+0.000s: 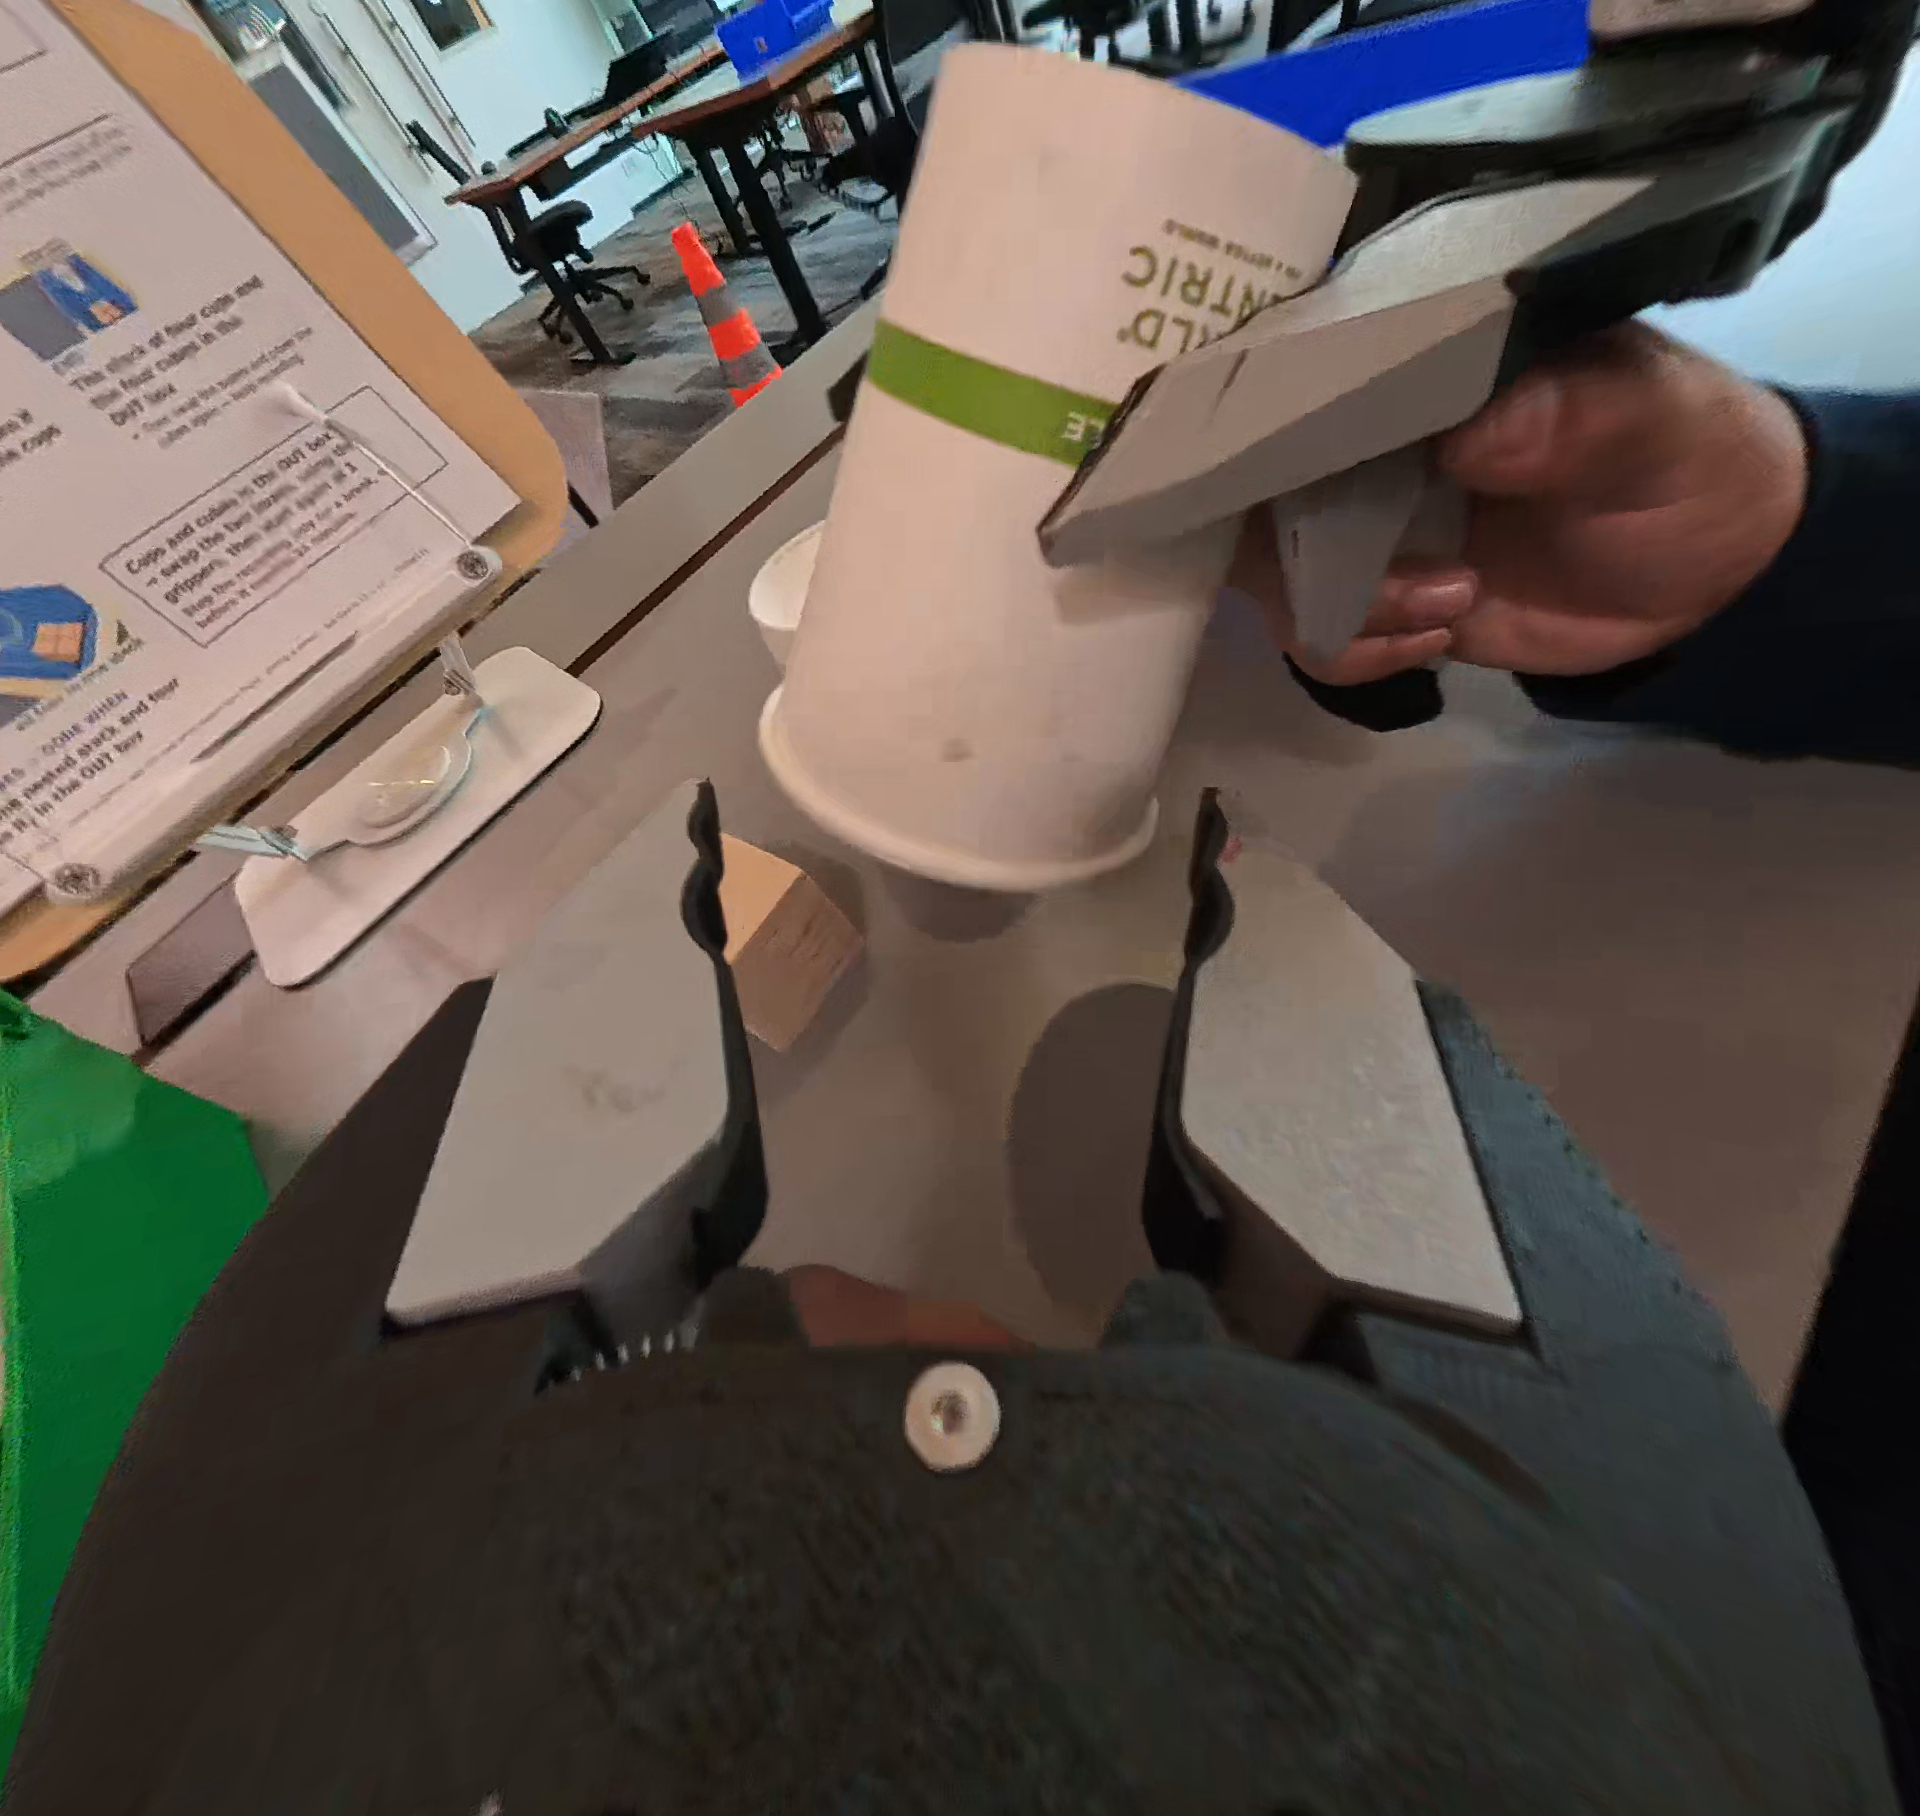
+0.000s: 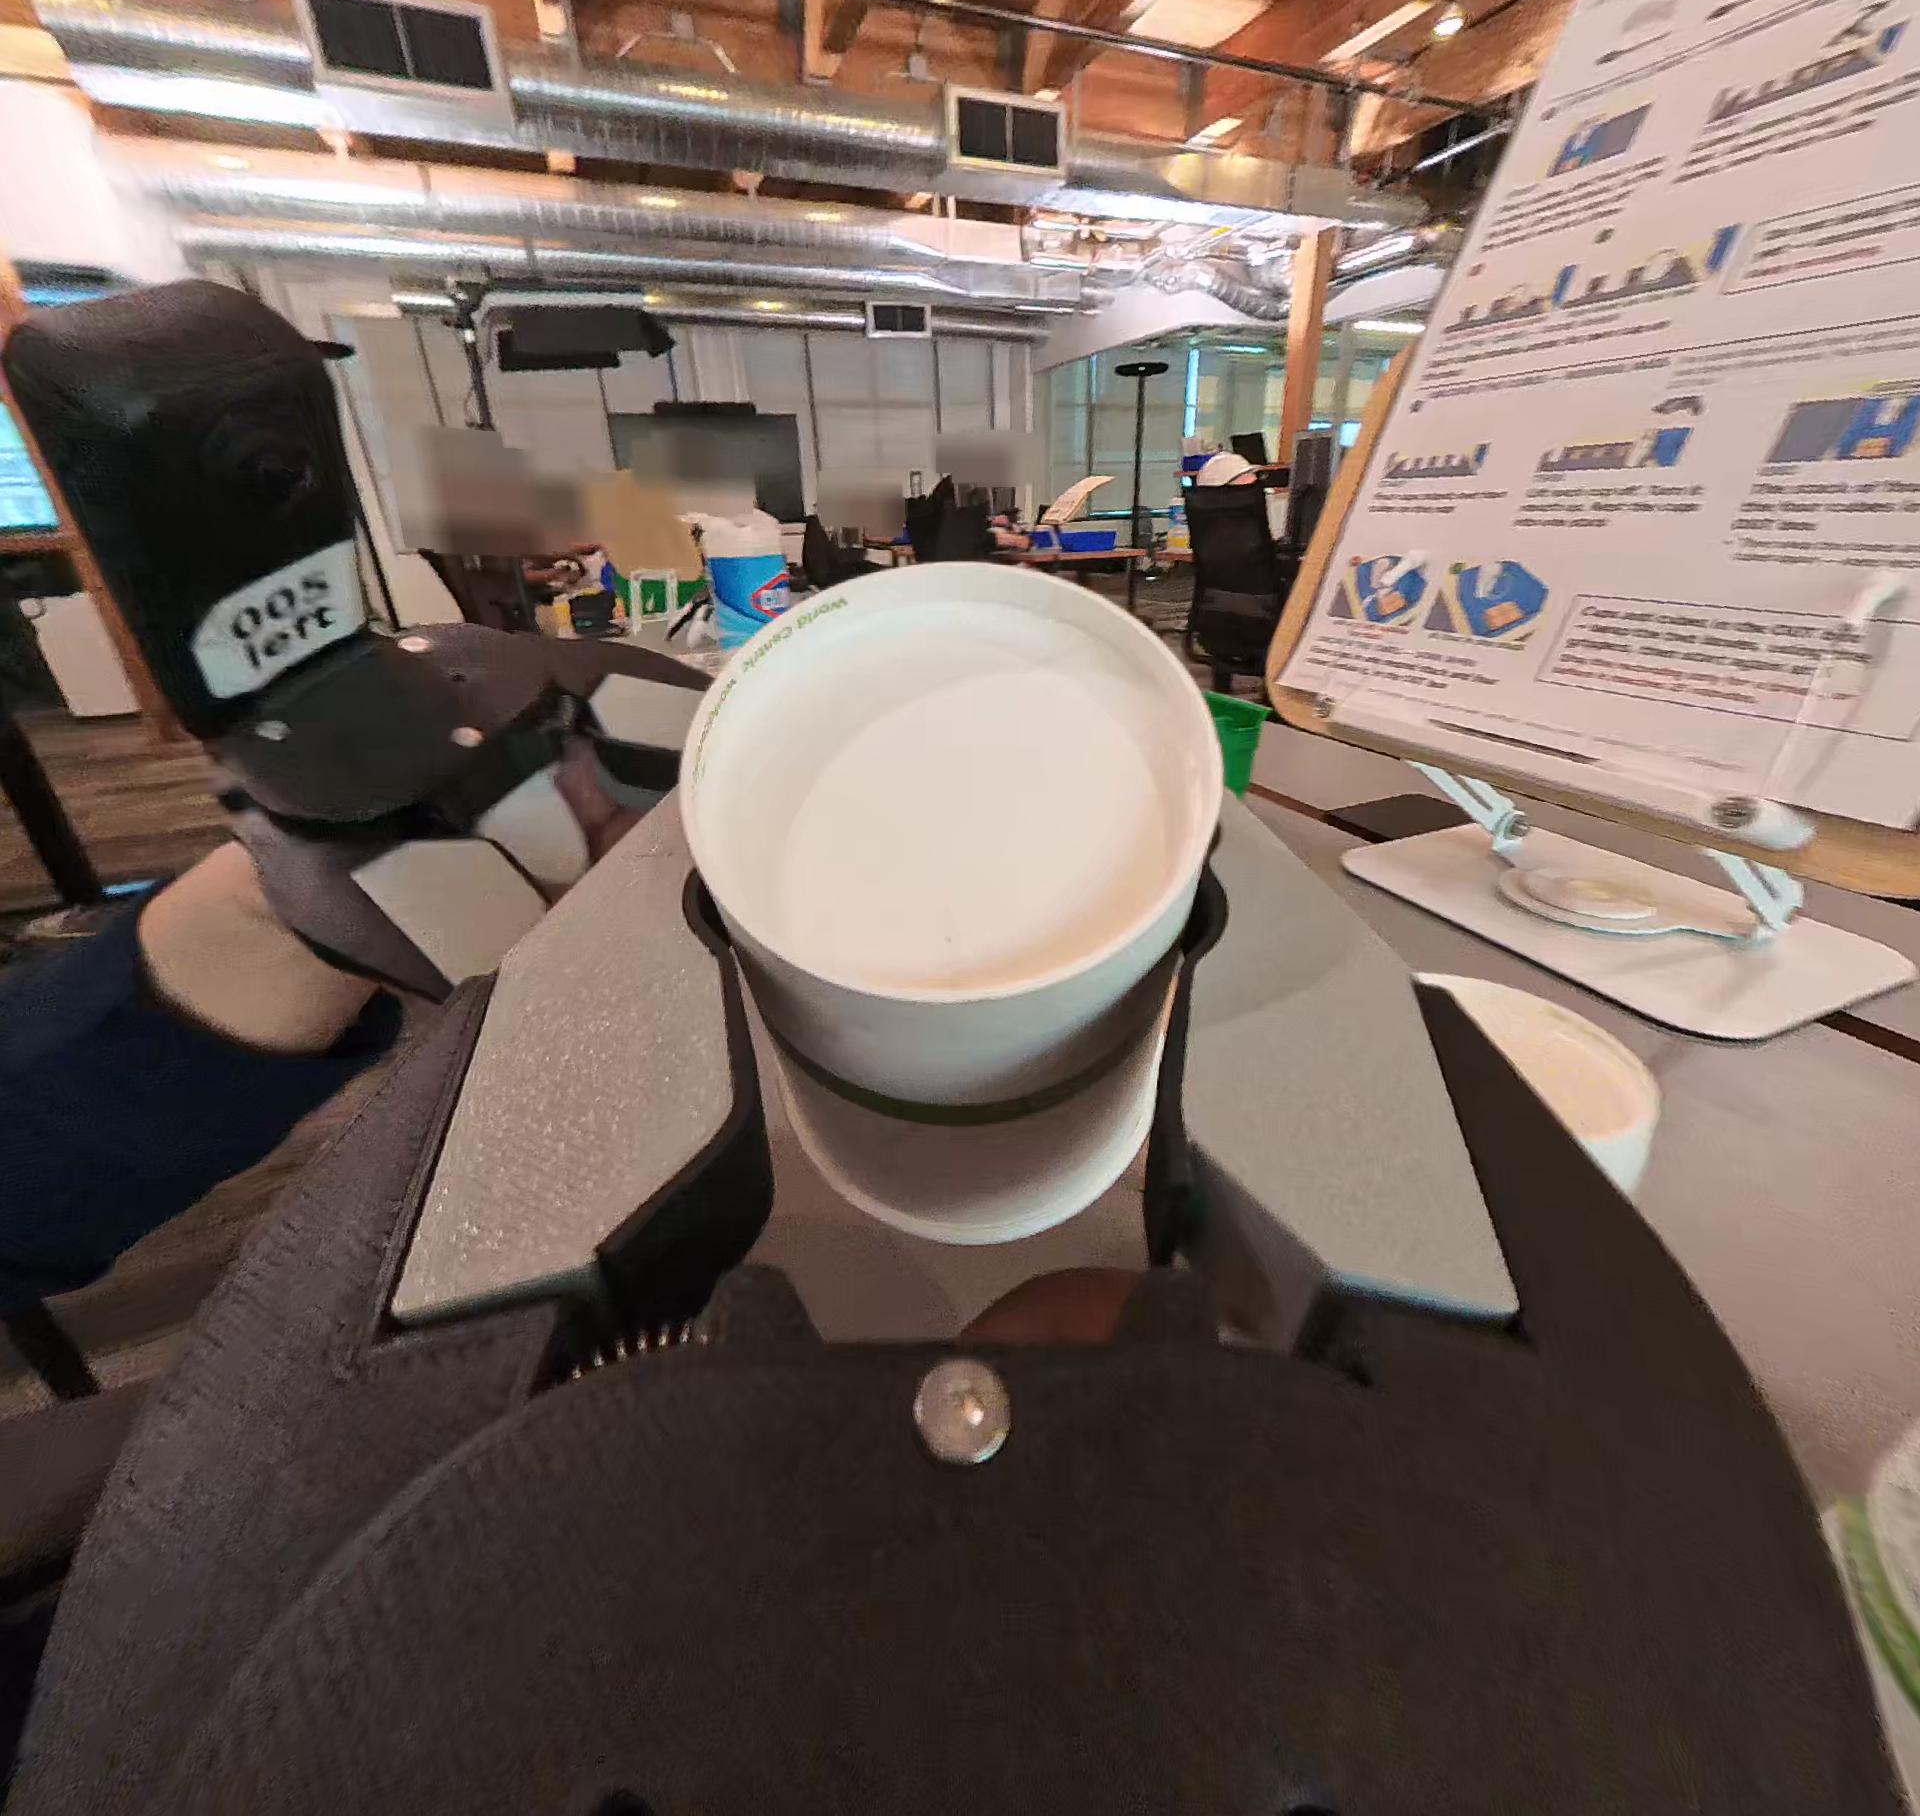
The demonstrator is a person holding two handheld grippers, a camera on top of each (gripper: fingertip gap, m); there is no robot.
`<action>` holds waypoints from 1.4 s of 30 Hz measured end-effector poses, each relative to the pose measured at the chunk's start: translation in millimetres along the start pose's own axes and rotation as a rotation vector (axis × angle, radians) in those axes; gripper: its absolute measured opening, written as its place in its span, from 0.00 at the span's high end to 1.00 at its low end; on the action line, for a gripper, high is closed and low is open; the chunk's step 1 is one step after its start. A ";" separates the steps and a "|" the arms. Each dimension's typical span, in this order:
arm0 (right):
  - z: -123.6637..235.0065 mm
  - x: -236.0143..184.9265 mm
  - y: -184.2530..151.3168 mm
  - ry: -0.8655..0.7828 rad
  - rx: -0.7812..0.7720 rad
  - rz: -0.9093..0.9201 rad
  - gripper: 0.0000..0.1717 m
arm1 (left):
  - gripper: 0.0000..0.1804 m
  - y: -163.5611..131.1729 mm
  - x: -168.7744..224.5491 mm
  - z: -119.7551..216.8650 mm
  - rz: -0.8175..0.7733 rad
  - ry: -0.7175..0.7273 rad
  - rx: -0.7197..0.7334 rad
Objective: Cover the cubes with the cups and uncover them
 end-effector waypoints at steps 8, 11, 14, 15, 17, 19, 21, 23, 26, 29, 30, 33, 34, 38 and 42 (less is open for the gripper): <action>-4.5 -12.2 -11.1 0.112 -0.074 -0.011 0.49 | 0.42 -7.6 14.9 -57.9 -0.063 -0.047 -0.084; -4.8 -10.1 -12.4 0.094 -0.089 0.009 0.49 | 0.43 -13.4 10.0 -65.2 -0.074 -0.046 -0.079; -1.1 -6.6 -6.7 0.083 -0.031 -0.028 0.55 | 0.46 -19.0 1.1 -67.0 -0.090 -0.014 -0.098; 1.6 -4.1 -3.2 0.073 -0.002 -0.032 0.59 | 0.46 -19.6 -4.6 -65.3 -0.083 0.003 -0.082; 7.1 2.5 3.6 0.035 0.050 -0.039 0.61 | 0.46 -15.8 -21.4 -56.9 -0.013 0.030 0.003; 10.6 10.0 7.9 -0.018 0.084 -0.046 0.61 | 0.46 -6.7 -45.1 -43.8 0.118 0.061 0.141; 12.0 16.1 9.0 -0.056 0.098 -0.064 0.61 | 0.45 0.0 -69.3 -34.5 0.244 0.085 0.254; 11.4 19.4 7.6 -0.068 0.091 -0.083 0.61 | 0.45 -1.2 -86.6 -38.9 0.330 0.083 0.268; 8.8 19.6 4.3 -0.066 0.067 -0.088 0.61 | 0.45 -15.1 -100.3 -62.1 0.385 0.133 0.191; 7.3 17.0 2.1 -0.068 0.053 -0.057 0.62 | 0.44 -33.6 -105.5 -81.5 0.434 0.185 0.110; 7.0 16.2 1.7 -0.068 0.050 -0.049 0.62 | 0.44 -39.3 -106.0 -84.6 0.456 0.200 0.091; 6.0 14.4 1.0 -0.062 0.045 -0.045 0.62 | 0.44 -56.7 -105.0 -91.0 0.494 0.241 0.037; 5.7 14.0 0.8 -0.058 0.042 -0.049 0.62 | 0.44 -60.6 -103.8 -91.7 0.487 0.256 0.025; 6.4 13.4 1.4 -0.057 0.044 -0.045 0.62 | 0.47 -64.9 -102.2 -87.5 0.483 0.305 0.012; 7.6 16.0 2.3 -0.062 0.050 -0.061 0.63 | 0.50 -65.0 -98.6 -86.7 0.487 0.292 0.012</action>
Point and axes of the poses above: each gripper's, where its closed fingertips meet, z back along the fingers, y out of its top, x = y × z across the jaws, the point moved 9 cm from there along z, back along the fingers, and after that the axes turned 14 degrees about -y, right-handed, at the moved point
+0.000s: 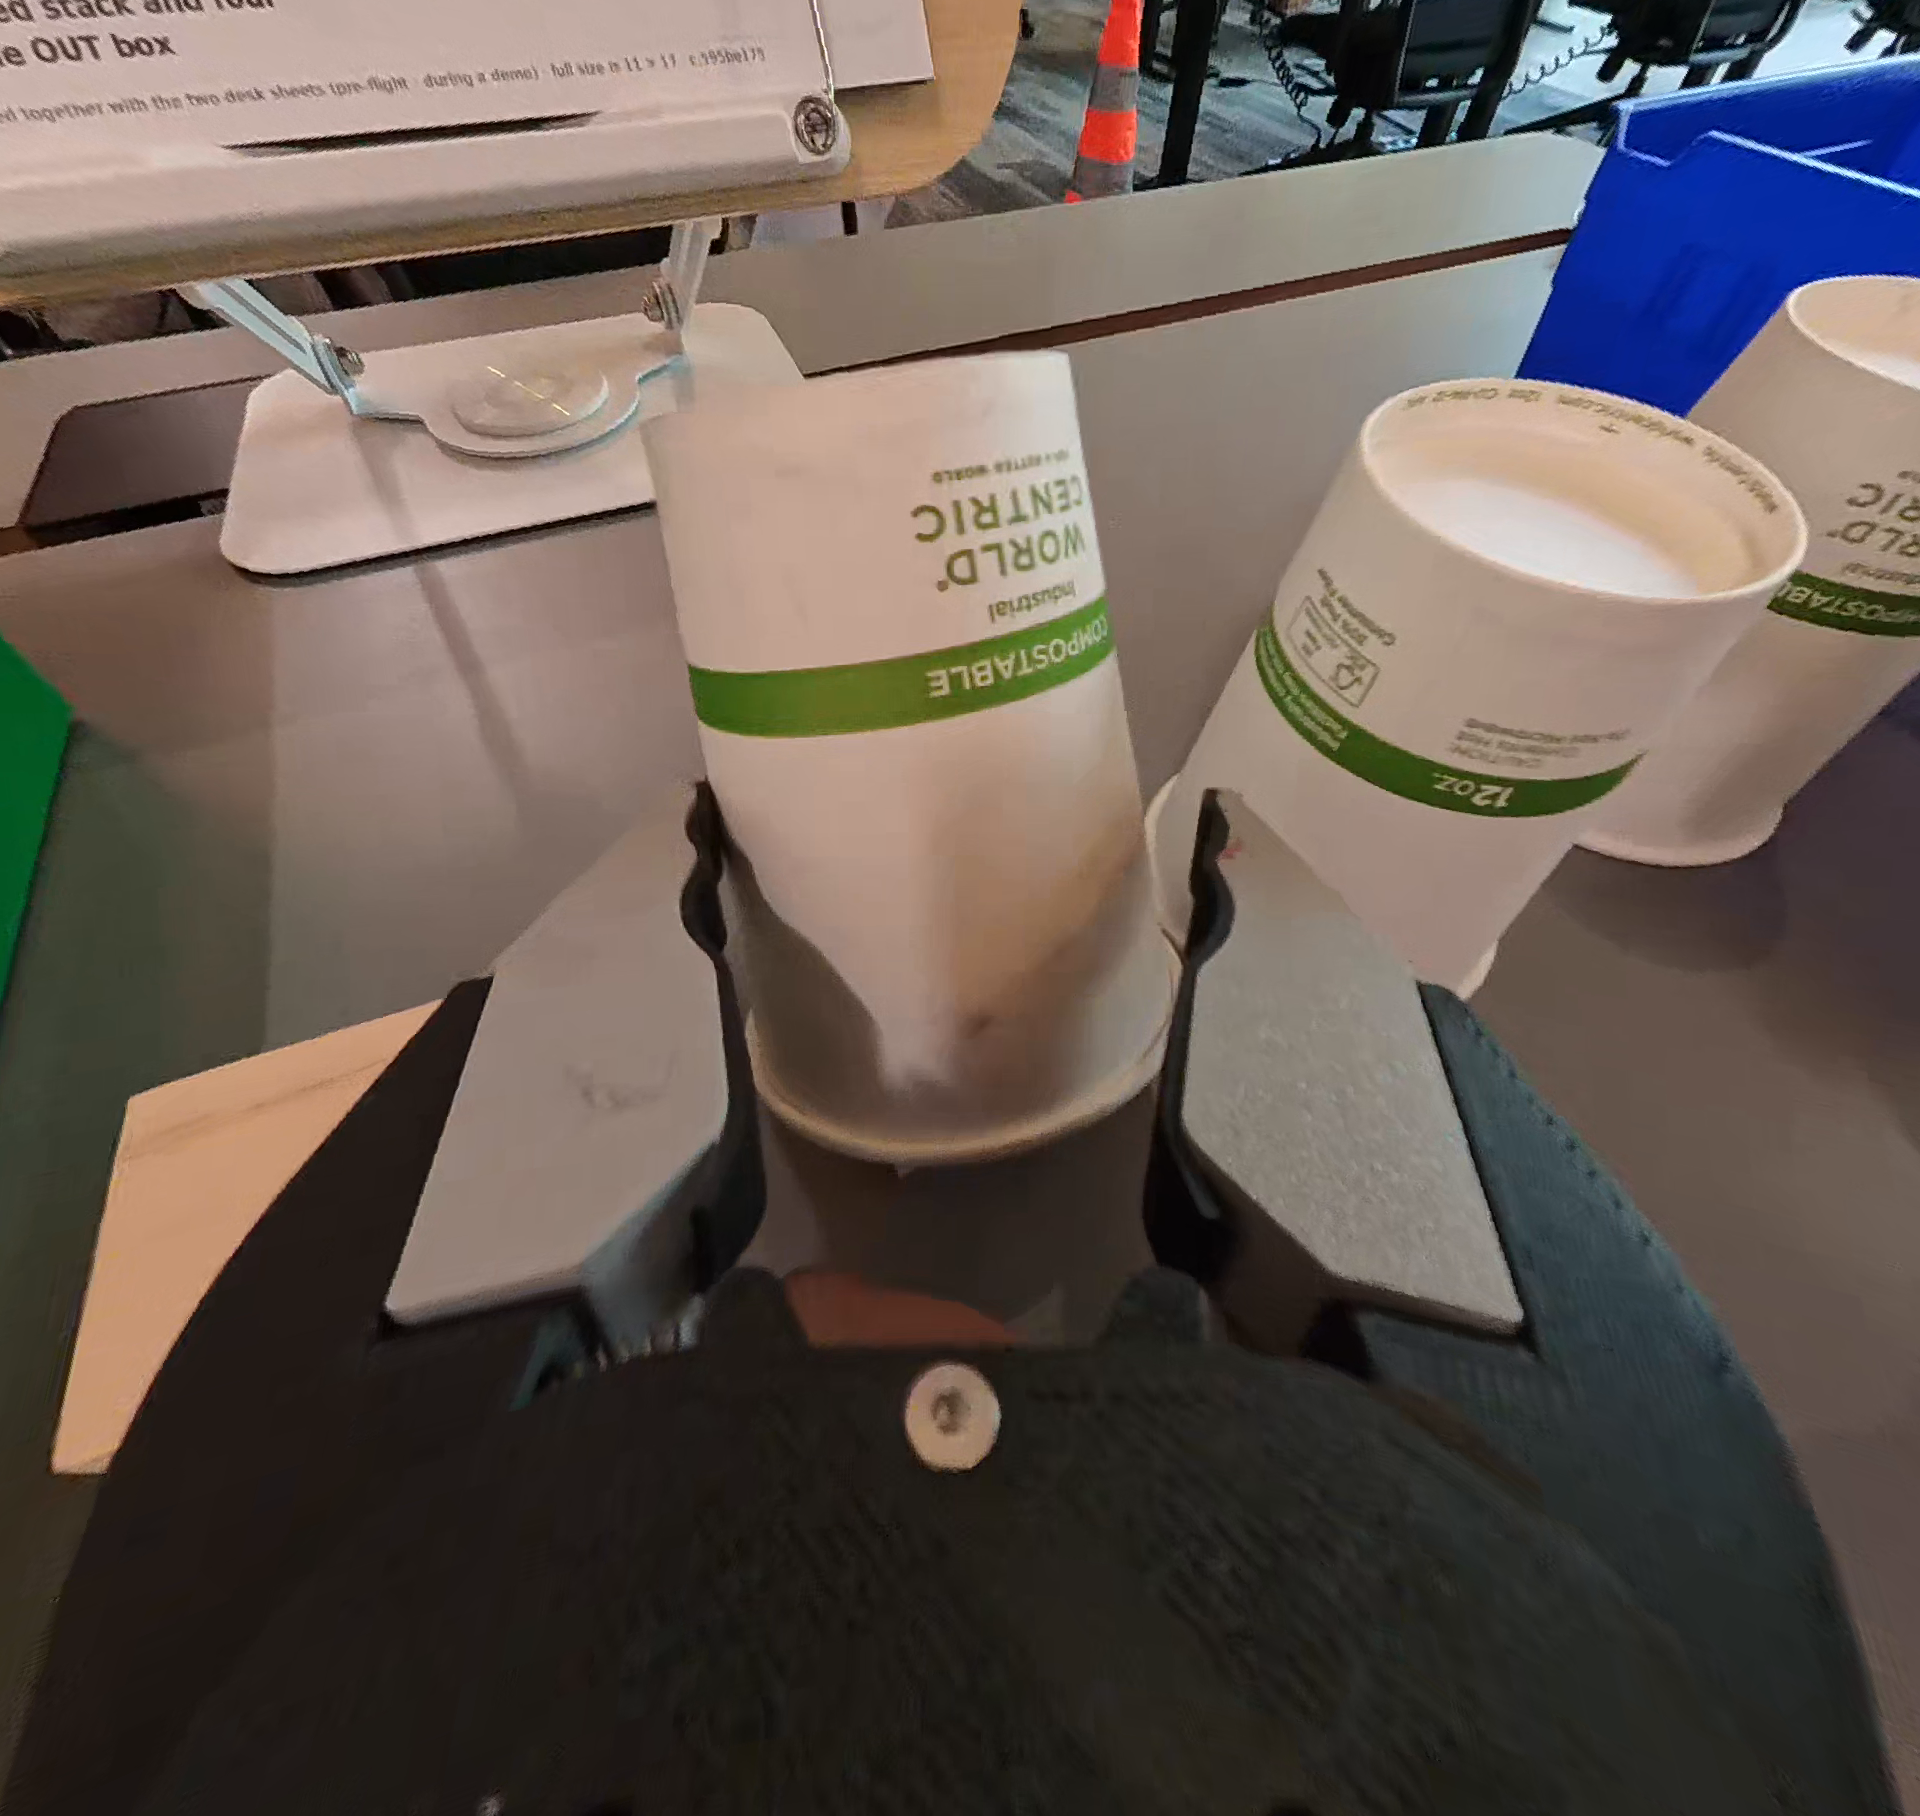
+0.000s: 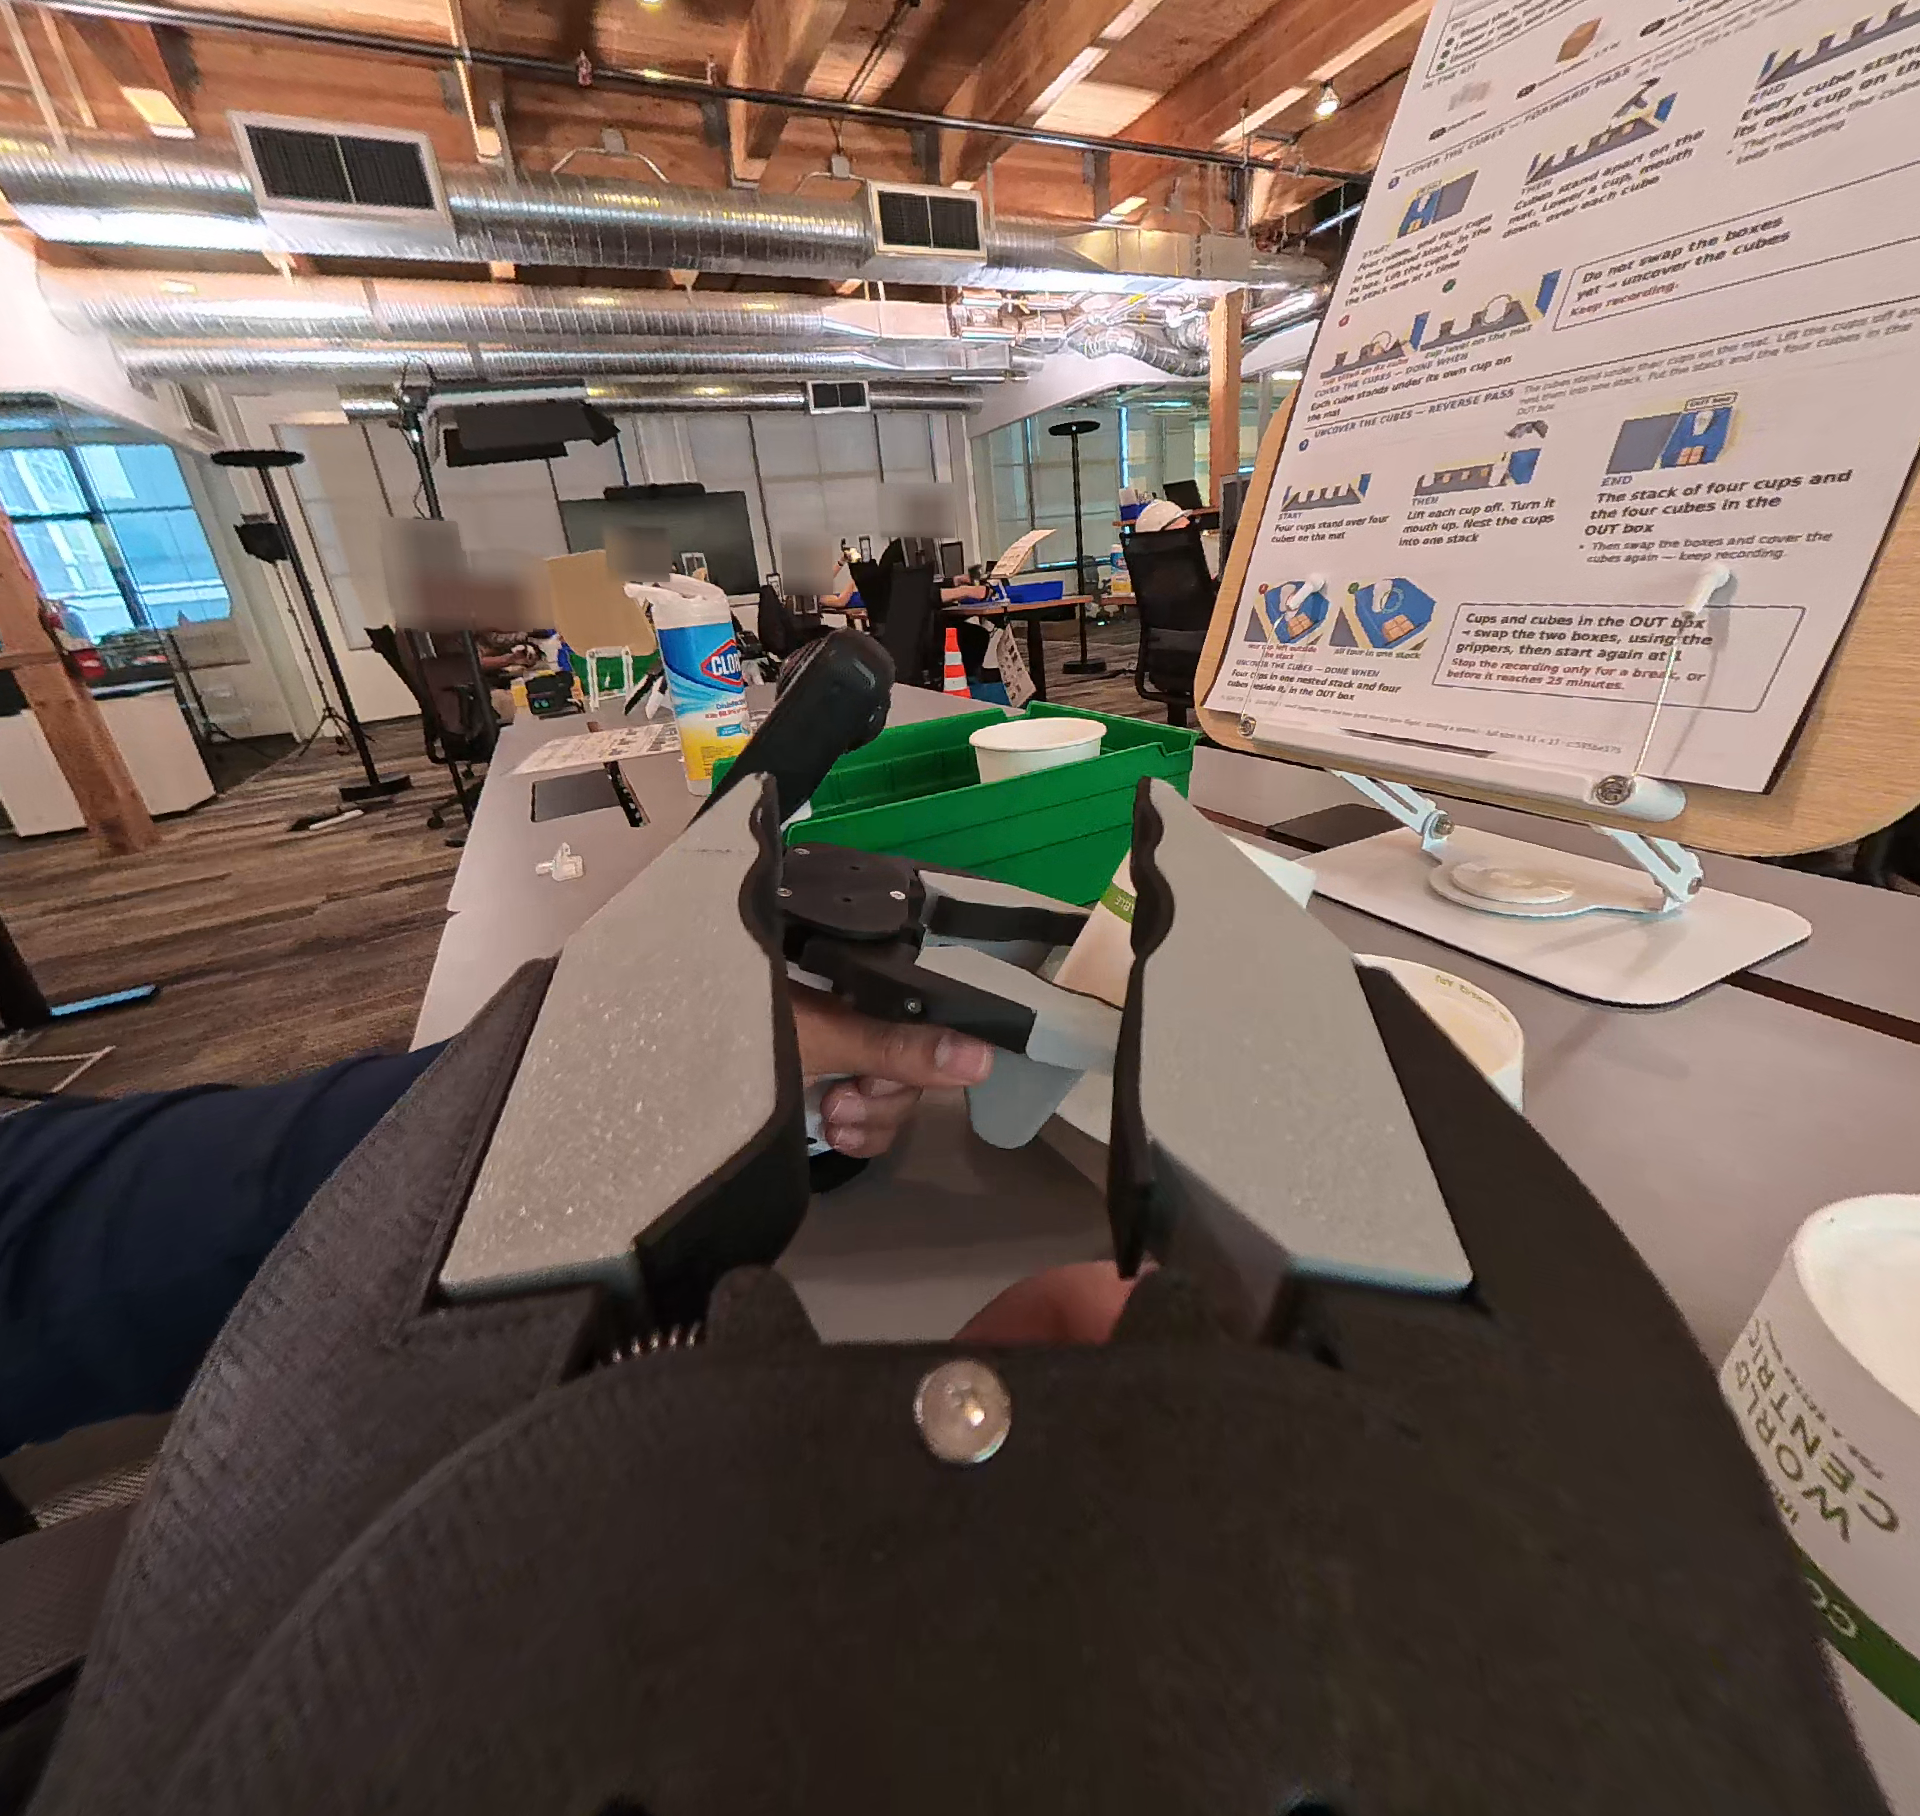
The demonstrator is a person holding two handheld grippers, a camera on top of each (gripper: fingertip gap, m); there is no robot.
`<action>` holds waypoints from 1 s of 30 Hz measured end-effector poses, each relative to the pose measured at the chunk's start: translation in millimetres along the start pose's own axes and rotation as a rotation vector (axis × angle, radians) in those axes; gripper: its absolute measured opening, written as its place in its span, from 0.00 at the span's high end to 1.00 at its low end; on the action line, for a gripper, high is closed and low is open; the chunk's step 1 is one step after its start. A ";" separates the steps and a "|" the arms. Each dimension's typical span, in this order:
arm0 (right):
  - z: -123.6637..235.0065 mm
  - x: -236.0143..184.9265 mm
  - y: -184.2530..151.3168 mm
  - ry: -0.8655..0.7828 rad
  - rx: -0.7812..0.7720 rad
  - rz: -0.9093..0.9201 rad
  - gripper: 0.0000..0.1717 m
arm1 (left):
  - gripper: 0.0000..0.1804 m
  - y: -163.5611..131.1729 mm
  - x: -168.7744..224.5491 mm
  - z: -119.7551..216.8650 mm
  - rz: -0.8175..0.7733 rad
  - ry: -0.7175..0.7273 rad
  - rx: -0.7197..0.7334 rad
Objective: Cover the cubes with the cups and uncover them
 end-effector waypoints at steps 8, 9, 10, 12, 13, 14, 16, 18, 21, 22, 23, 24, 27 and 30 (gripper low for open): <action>-1.5 -1.2 -2.7 0.001 -0.014 0.011 0.63 | 0.54 -1.9 0.3 2.3 -0.019 0.022 -0.027; -1.6 -1.7 -3.0 0.002 -0.015 0.015 0.63 | 0.54 -2.9 0.5 2.9 -0.026 0.023 -0.044; -1.7 -2.0 -3.1 0.003 -0.016 0.016 0.63 | 0.55 -4.3 1.1 3.9 -0.033 0.023 -0.062; -1.9 -2.1 -3.3 0.004 -0.017 0.016 0.63 | 0.54 -8.4 4.0 6.1 -0.040 0.015 -0.105; -2.0 -1.9 -3.3 0.005 -0.018 0.013 0.63 | 0.54 -11.2 4.7 7.3 -0.041 0.025 -0.138; -2.0 -1.9 -3.3 0.006 -0.018 0.011 0.63 | 0.55 -13.5 6.2 9.5 -0.047 0.023 -0.158; -2.2 -1.9 -3.5 0.008 -0.021 0.008 0.63 | 0.57 -18.4 10.2 14.0 -0.081 0.007 -0.194; -2.7 -2.3 -4.4 0.010 -0.025 0.009 0.63 | 0.58 -22.5 12.2 17.2 -0.093 0.003 -0.228; -3.6 -3.1 -5.9 0.011 -0.033 0.015 0.63 | 0.54 -17.9 15.5 25.7 -0.125 0.026 -0.142; -3.8 -3.2 -6.4 0.011 -0.035 0.017 0.63 | 0.53 -15.8 15.4 28.3 -0.131 0.039 -0.115; -4.0 -3.1 -6.6 0.009 -0.036 0.019 0.63 | 0.52 -14.2 15.0 30.0 -0.130 0.043 -0.096; -4.2 -2.9 -6.8 0.008 -0.037 0.020 0.63 | 0.51 -12.7 14.2 31.2 -0.121 0.046 -0.076; -5.2 -0.7 -8.3 -0.012 -0.050 0.025 0.63 | 0.52 -8.9 11.1 34.1 -0.105 0.060 -0.022; -11.5 7.2 -17.6 -0.106 -0.136 0.052 0.65 | 0.52 -12.2 10.2 30.8 -0.117 0.073 -0.046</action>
Point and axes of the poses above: each gripper's, where its closed fingertips meet, z back along the fingers, y out of its top, x = y × z across the jaws, the point moved 9 cm from there along z, back along the fingers, and after that the axes turned 14 degrees about -y, right-handed, at the moved point
